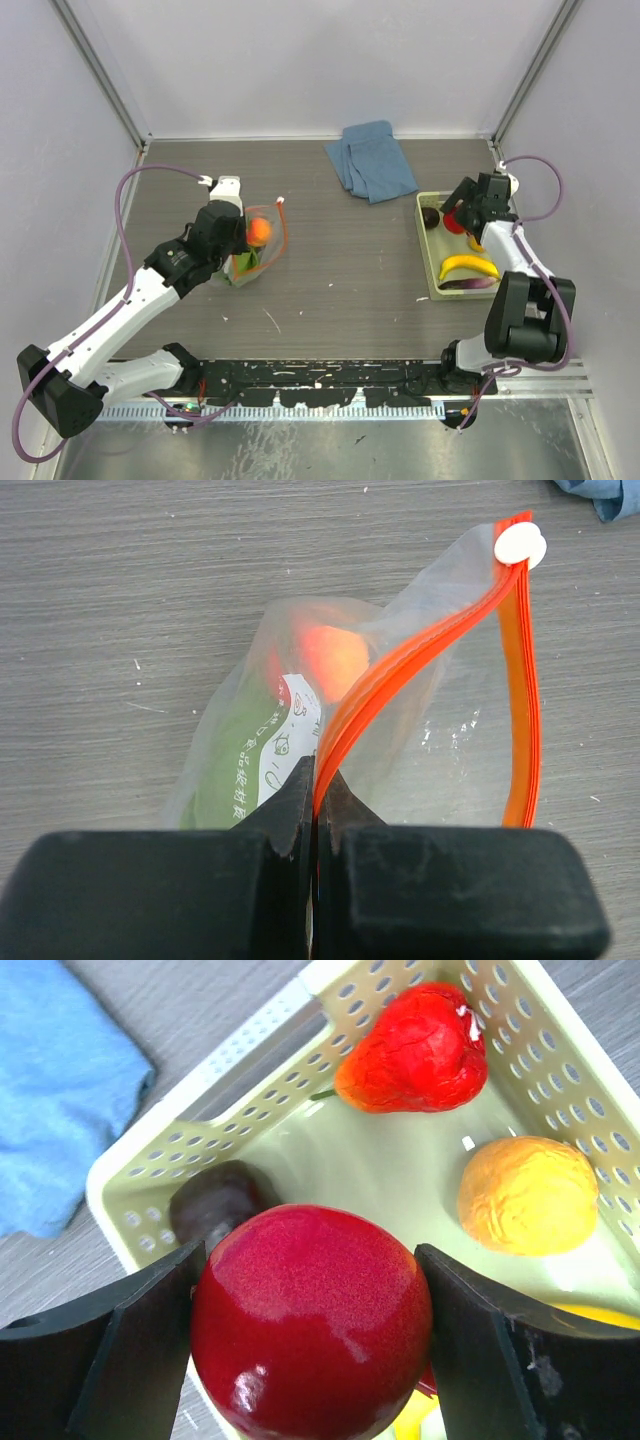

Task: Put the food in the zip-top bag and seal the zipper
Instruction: Pick up the fake fruit from the bin, then place the fake fruit in the zipper food storage bag.

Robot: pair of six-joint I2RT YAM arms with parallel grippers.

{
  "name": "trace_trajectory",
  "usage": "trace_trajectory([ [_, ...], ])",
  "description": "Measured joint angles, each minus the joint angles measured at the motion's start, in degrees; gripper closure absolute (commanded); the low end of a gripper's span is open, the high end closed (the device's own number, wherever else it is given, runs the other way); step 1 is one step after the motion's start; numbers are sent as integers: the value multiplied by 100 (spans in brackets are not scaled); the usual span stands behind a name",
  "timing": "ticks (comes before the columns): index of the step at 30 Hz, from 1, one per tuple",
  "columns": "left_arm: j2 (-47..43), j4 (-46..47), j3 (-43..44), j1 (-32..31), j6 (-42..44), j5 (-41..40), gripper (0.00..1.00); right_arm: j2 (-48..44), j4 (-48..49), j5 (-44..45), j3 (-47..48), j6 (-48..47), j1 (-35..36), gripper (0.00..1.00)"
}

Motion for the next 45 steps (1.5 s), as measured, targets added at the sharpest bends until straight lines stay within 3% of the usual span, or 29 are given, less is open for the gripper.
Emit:
trace_trajectory([
  [4, 0, 24, -2, 0, 2, 81, 100, -599, 68, 107, -175, -33, 319, 34],
  [11, -9, 39, -2, 0, 7, 297, 100, -1572, 490, 96, -529, -249, 1543, 34],
  [23, -127, 162, -42, 0, 55, 785, 100, -2328, 1637, -271, -787, -616, 3681, 35],
  [33, -81, 170, -42, 0, 157, 1193, 100, -2269, 3322, -1038, -1163, -1298, 5090, 35],
  [45, -9, 208, -42, -11, 205, 1733, 100, -1250, 5407, -2096, -1331, -2225, 5908, 37],
])
